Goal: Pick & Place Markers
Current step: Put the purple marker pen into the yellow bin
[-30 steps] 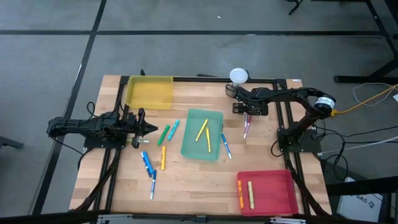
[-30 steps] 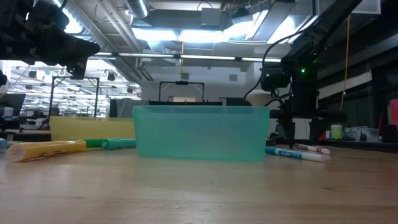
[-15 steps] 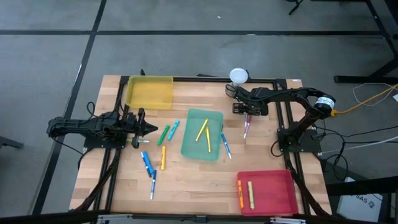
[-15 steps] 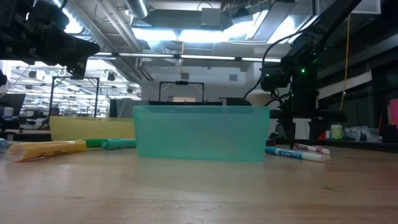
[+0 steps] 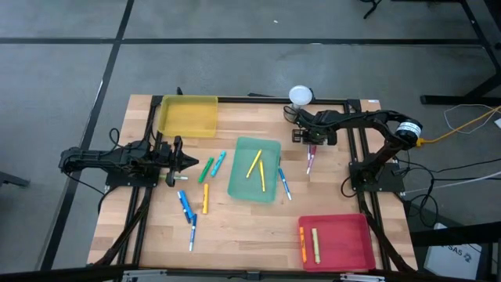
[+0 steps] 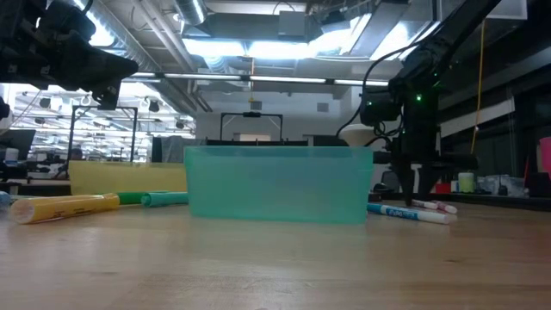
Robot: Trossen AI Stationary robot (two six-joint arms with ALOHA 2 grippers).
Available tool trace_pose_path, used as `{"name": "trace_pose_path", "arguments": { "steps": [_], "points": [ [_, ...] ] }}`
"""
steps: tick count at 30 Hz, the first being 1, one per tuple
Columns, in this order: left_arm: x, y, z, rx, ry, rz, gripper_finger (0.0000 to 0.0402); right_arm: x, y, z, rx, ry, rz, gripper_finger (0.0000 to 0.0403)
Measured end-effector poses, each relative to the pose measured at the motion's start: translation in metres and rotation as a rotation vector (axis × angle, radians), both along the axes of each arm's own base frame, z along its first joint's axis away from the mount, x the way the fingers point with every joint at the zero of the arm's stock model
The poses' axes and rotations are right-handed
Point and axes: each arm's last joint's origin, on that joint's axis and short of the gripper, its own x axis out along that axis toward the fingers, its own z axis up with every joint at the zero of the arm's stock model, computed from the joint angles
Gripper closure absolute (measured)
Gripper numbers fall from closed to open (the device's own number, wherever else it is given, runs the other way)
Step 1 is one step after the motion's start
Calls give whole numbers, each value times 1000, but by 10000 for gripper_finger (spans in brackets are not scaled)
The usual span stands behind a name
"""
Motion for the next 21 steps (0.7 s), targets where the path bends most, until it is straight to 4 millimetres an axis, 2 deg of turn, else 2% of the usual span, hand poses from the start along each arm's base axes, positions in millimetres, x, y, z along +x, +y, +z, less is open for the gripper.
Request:
{"name": "trace_pose_path", "arguments": {
  "steps": [5,21],
  "points": [
    [0,0,0,0,0,0,391,0,0,0,-9,5,26,366],
    [0,0,0,0,0,0,393,5,-2,5,-34,14,101,367]
  ]
}}
